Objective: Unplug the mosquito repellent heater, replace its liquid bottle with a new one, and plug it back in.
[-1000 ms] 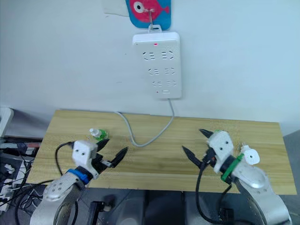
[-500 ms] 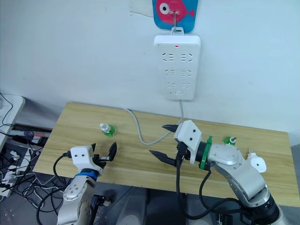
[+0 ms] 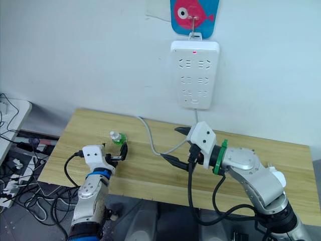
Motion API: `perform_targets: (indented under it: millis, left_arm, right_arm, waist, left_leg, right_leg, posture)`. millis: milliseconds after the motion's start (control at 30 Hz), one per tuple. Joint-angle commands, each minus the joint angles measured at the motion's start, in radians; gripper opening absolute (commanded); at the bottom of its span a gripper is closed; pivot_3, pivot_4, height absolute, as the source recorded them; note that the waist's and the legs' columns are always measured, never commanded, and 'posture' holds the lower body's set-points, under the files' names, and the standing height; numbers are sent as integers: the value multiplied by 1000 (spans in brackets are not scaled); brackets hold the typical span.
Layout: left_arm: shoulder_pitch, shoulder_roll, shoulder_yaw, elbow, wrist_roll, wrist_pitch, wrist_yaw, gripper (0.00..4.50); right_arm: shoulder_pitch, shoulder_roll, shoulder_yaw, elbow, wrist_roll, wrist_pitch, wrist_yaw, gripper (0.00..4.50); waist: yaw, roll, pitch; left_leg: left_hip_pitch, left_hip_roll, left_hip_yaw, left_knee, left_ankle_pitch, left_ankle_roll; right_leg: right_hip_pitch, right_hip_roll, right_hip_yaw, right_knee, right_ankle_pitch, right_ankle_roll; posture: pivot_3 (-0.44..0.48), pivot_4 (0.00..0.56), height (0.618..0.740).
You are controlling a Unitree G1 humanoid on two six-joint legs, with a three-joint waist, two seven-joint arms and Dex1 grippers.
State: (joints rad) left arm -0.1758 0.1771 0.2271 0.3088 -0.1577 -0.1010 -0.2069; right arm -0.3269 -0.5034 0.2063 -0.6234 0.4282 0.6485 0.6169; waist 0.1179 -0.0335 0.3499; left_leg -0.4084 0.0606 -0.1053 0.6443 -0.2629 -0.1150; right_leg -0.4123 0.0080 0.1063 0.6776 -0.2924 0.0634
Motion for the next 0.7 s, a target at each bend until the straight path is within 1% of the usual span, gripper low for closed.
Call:
perform_targets:
  millis: [33,200,400,433,533,633,700]
  left_arm:
    - [-35,14,-8,74,-1,-46,-26,4500]
    - [-88,27,0,167,5,-91,-30,4500]
    - [-153,28,5,271,6,-112,-6,4500]
    - [-154,23,-2,276,3,-116,-22,4500]
    - [-152,10,-11,282,-2,-132,-40,3969]
    - [-153,4,-10,289,-5,-142,-39,3128]
    - [-151,2,-4,290,-8,-145,-33,2452]
  right_arm:
    - [8,19,-45,-54,36,22,-33,4484]
    - [8,15,-54,-62,42,34,-43,4484]
    - [18,-8,-69,-58,36,33,-39,4484]
    - [20,-9,-69,-59,36,33,-41,4484]
    - [23,-6,-69,-62,37,35,-46,4500]
    - [19,-1,-71,-60,39,38,-53,4500]
    - [14,0,-72,-55,38,37,-55,4500]
  waist:
    - [0,0,-1]
    - [1,0,-3]
    - [3,0,-3]
    - [3,0,-3]
    - [2,0,-3]
    - [2,0,-3]
    - [2,0,-3]
  left_leg:
    - [0,0,-1,0,0,0]
    - [-1,0,-3,0,1,-1]
    - [-1,0,-3,0,1,-1]
    - [-1,0,-3,0,1,-1]
    - [-1,0,-3,0,1,-1]
    - [-1,0,-4,1,1,-1]
    - [-1,0,-4,1,1,-1]
  right_leg:
    - [0,0,-1,0,0,0]
    - [0,0,-3,0,0,0]
    - [0,0,-4,1,0,0]
    - [0,0,-4,1,0,0]
    - [0,0,-5,1,0,0]
    - [0,0,-5,2,0,0]
    - [0,0,-5,2,0,0]
  posture:
    - [247,268,740]
    - [241,264,740]
    - [225,279,740]
    - [223,281,740]
    - [220,283,740]
    - [219,285,740]
    - [220,287,740]
